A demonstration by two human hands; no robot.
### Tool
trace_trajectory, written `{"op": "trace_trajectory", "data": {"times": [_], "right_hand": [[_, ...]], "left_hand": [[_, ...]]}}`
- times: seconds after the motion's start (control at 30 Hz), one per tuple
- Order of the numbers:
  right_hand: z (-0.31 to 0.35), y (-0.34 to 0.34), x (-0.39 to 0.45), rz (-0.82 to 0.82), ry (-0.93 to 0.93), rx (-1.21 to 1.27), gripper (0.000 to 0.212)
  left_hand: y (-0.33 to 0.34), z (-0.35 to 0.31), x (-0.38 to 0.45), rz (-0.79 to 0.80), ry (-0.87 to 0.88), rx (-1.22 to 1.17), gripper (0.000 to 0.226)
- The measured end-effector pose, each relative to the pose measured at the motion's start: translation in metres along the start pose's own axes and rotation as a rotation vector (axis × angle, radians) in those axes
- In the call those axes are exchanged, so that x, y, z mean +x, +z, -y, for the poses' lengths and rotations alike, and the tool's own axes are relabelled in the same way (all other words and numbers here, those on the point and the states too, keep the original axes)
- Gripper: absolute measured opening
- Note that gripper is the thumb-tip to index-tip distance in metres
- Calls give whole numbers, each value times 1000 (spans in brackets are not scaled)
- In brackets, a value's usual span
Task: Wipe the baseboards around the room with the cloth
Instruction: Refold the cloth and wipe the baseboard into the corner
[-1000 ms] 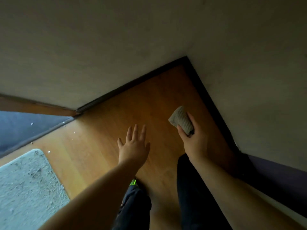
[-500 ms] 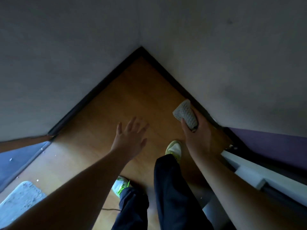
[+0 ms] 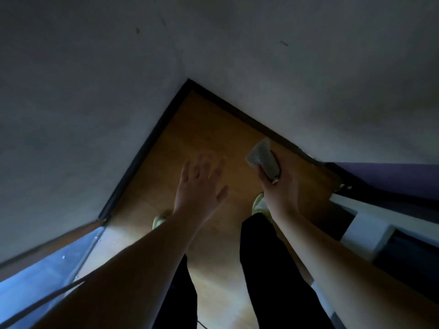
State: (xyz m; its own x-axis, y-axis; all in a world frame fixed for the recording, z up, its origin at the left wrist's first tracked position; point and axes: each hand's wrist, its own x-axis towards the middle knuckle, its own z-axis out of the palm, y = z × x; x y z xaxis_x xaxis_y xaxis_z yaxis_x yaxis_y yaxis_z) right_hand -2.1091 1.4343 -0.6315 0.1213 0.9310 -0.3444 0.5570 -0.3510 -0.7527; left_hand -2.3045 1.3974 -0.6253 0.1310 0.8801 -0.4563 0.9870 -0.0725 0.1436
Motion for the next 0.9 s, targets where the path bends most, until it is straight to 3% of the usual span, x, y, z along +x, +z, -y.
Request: {"op": "trace_trajectory", "data": {"times": [0.1, 0.23, 0.47, 0.63, 0.9], "right_hand": [[-5, 22, -17, -43, 7, -19, 46], [3, 49, -50, -104, 131, 24, 45], [35, 69, -93, -232, 290, 216, 38], [31, 50, -92, -261, 295, 255, 37], [-4, 15, -65, -211, 220, 187, 50]], "left_hand": [[14, 25, -3, -59, 71, 69, 72], [25, 64, -22, -23, 172, 141, 73], [23, 114, -71, -113, 533, 251, 73], [20, 92, -55, -54, 500, 259, 72], [21, 58, -14, 38, 306, 269, 71]]}}
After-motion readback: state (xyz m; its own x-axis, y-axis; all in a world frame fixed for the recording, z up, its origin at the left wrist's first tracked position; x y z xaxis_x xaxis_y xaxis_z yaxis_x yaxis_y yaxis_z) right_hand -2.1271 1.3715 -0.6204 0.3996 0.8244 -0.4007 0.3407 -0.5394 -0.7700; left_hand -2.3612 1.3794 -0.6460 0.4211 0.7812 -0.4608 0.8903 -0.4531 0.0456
